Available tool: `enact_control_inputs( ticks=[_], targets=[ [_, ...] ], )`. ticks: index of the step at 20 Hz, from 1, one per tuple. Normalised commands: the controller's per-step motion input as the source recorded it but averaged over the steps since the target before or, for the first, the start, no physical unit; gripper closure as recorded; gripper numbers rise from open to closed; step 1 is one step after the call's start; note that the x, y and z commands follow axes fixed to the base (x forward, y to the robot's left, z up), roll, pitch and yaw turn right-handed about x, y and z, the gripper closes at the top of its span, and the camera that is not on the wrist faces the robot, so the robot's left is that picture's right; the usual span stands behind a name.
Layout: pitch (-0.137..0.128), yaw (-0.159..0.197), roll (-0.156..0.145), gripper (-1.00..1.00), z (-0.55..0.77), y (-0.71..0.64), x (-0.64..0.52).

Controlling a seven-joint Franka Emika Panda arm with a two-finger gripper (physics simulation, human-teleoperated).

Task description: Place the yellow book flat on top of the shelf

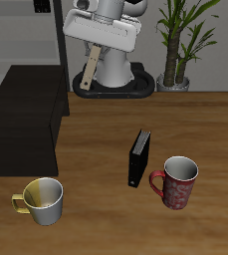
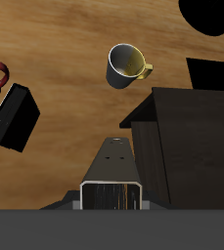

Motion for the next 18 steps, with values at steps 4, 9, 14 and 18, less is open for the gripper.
enact_control_inputs(
  ticks=[4,9,14,18],
  targets=[
    [-0.067,0.039,-0.121,1.0,0.44,-0.52,0.11],
    [-0.081,0.035,-0.112,1.0,0.44,-0.48,0.01],
    [-0.043,0.06,-0.119,1.0,0.2,-0.56,0.11],
    [-0.019,0.056,-0.109,1.0,-0.05,-0.53,0.13]
  ],
)
